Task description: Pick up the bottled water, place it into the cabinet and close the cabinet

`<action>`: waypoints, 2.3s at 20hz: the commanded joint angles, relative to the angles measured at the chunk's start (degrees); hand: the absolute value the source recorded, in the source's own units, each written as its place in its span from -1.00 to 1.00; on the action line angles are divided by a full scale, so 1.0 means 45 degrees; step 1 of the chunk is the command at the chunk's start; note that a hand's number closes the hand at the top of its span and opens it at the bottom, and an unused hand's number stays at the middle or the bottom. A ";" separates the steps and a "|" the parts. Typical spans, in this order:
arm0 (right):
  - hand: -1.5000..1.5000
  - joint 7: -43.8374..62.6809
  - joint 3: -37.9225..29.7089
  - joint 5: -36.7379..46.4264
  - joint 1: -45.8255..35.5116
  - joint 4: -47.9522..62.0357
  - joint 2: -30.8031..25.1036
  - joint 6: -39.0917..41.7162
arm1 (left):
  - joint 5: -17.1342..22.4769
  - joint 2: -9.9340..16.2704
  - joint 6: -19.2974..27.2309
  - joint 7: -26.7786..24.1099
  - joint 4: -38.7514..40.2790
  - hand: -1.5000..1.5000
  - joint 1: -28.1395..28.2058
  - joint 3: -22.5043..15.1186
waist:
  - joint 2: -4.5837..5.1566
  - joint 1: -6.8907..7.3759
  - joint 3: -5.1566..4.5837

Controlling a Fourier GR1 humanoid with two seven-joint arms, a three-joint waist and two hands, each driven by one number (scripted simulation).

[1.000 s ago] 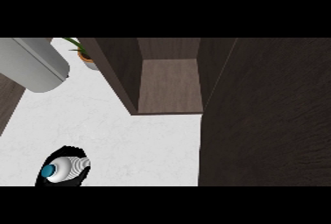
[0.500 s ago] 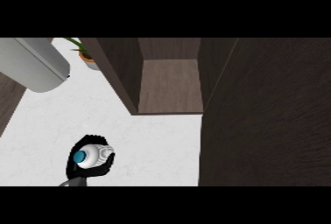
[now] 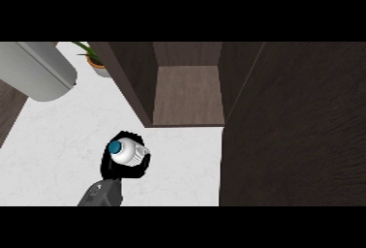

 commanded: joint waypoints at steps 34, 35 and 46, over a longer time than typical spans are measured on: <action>-1.00 0.0453 -0.1938 -0.2028 -0.1035 -0.0709 -0.0131 0.0722 | 0.1840 -0.0077 1.0443 0.4708 0.3271 1.00 -0.9206 -0.5414 | 0.0334 -0.0800 -0.0010; -1.00 0.0613 -0.2016 -0.2214 -0.0507 -0.1043 -0.0257 0.0843 | 0.1802 -0.0025 1.0358 0.4606 0.3712 1.00 -0.9151 -0.5090 | 0.0305 -0.0726 -0.0016; -1.00 0.0112 -0.1940 -0.1955 -0.1029 0.0148 0.0092 0.1244 | 0.2464 0.0443 1.0319 0.3794 0.6032 1.00 -1.0430 -0.3359 | 0.0458 -0.0959 -0.0029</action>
